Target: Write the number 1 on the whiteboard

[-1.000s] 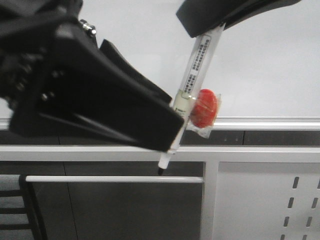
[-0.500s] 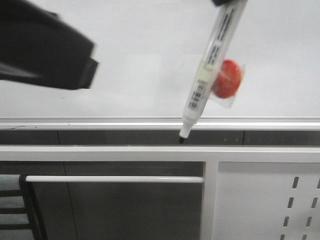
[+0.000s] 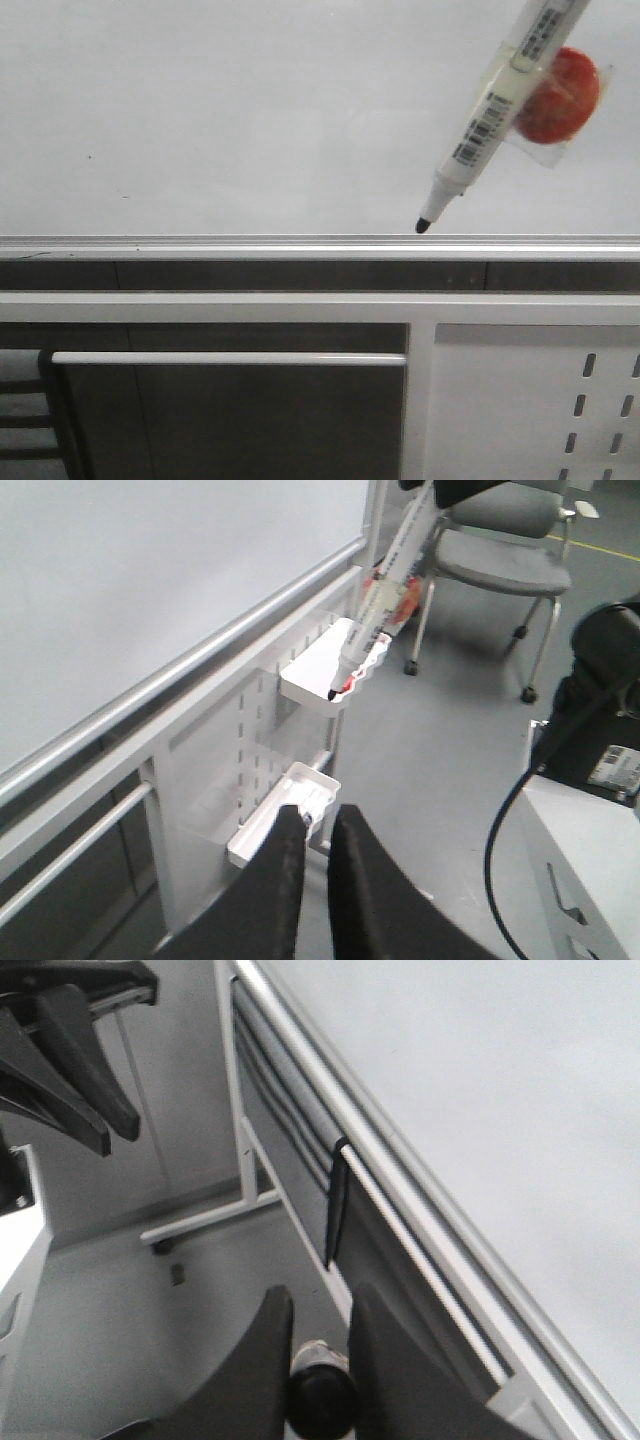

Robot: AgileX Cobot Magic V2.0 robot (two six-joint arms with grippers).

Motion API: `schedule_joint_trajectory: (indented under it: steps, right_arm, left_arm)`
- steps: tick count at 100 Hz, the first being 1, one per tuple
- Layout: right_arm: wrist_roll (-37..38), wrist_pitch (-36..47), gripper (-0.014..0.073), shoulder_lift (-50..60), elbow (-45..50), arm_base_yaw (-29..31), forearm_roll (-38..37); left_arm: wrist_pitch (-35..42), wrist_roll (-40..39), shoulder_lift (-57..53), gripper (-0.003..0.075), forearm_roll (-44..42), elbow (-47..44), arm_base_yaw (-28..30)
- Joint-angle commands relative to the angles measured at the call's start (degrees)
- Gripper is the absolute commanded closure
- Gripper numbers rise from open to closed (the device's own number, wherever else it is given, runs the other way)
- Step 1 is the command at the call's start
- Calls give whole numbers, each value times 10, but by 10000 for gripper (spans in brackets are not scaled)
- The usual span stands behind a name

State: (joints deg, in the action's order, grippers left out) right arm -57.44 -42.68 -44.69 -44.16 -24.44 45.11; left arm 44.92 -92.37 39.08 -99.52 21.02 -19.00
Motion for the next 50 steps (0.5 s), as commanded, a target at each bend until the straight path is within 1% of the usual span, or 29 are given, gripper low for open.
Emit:
schedule_joint_trajectory:
  steps: [1,8,28,37,50]
  right_arm:
    - [-2,47,655,22,9,0,16]
    - [-2,68,654,35,35,0,16]
    - [-2,176,654,72,93,0,21]
    - [-2,195,654,76,102,-3,22]
    - [-4,222,654,75,113,-22,22]
  left_arm:
    - [-44,-10,-16,738,32,7,2]
    - [-73,-15,-18,738,32,0,2]
    - [-135,-17,-18,738,32,-7,2]
    - [-159,-18,-18,738,32,-7,2]
    - [-217,-24,-18,738,32,-7,2]
